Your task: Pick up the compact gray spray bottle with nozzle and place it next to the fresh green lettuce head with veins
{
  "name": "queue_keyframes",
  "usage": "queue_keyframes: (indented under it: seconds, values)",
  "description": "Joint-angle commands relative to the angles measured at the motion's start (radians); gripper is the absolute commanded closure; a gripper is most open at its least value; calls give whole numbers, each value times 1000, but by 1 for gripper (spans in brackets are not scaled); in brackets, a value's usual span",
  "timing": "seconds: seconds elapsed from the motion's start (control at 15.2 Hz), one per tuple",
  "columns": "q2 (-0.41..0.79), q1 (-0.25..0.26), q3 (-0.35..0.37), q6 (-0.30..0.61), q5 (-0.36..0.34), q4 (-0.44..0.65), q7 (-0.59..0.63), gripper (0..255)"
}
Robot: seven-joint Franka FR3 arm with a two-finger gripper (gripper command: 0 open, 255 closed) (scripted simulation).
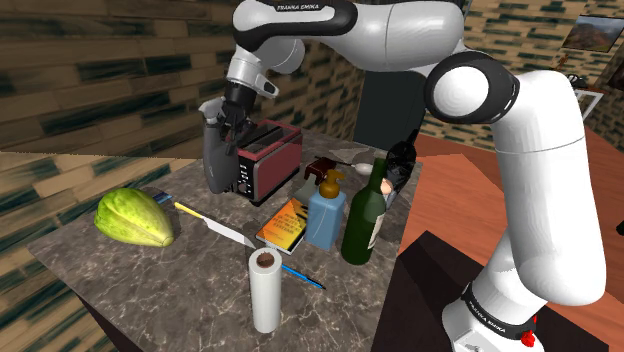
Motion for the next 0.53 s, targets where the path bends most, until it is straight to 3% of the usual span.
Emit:
queue_keyframes:
  seconds: [0.0, 0.46]
  values:
    - [-3, 1, 0, 26, 3, -31, -13, 255]
    - [7, 3, 0, 101, 10, -105, -52, 255]
